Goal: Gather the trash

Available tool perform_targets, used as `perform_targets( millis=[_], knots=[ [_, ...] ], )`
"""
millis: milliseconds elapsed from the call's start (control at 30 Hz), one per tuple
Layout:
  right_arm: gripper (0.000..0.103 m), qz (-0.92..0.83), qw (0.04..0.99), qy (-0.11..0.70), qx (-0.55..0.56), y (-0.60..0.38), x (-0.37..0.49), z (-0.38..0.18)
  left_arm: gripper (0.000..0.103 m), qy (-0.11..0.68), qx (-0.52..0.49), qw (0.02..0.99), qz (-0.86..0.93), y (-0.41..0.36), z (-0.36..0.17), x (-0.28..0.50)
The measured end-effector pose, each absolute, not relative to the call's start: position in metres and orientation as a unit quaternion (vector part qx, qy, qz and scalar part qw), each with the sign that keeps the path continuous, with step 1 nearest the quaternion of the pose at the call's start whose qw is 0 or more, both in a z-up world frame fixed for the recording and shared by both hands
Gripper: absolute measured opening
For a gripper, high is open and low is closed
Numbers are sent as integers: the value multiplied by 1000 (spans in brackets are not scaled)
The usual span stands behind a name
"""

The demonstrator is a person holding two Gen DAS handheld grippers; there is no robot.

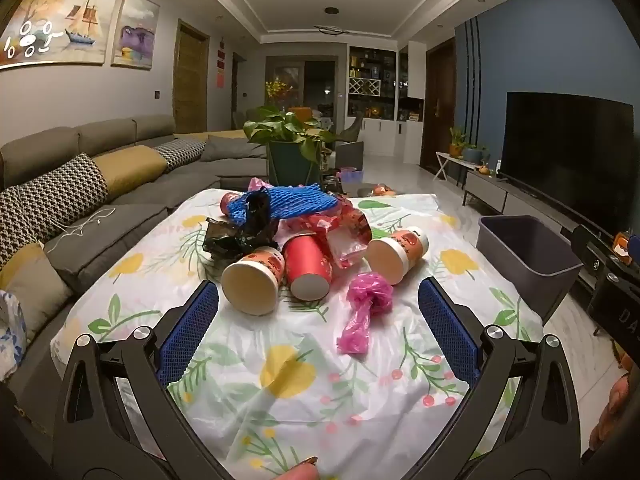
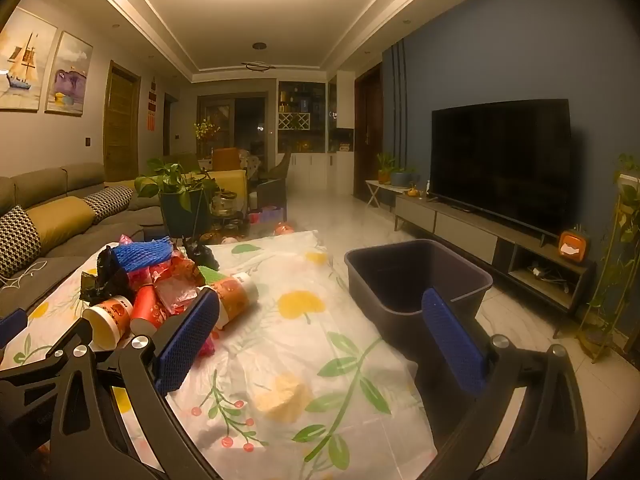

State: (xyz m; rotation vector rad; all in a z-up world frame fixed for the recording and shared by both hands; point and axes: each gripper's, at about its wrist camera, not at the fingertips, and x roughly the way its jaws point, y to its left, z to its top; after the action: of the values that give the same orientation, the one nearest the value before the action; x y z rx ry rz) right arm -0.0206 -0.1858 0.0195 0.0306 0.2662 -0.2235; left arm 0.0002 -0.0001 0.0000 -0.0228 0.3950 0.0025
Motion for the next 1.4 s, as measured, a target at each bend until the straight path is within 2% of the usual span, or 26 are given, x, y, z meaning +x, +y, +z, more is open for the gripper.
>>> perform_targets(
  millis=[1400],
  knots=[
    [98,-112,985,133,12,-185,-18,20,99,183,-20,983,-6,0,10,0]
  ],
)
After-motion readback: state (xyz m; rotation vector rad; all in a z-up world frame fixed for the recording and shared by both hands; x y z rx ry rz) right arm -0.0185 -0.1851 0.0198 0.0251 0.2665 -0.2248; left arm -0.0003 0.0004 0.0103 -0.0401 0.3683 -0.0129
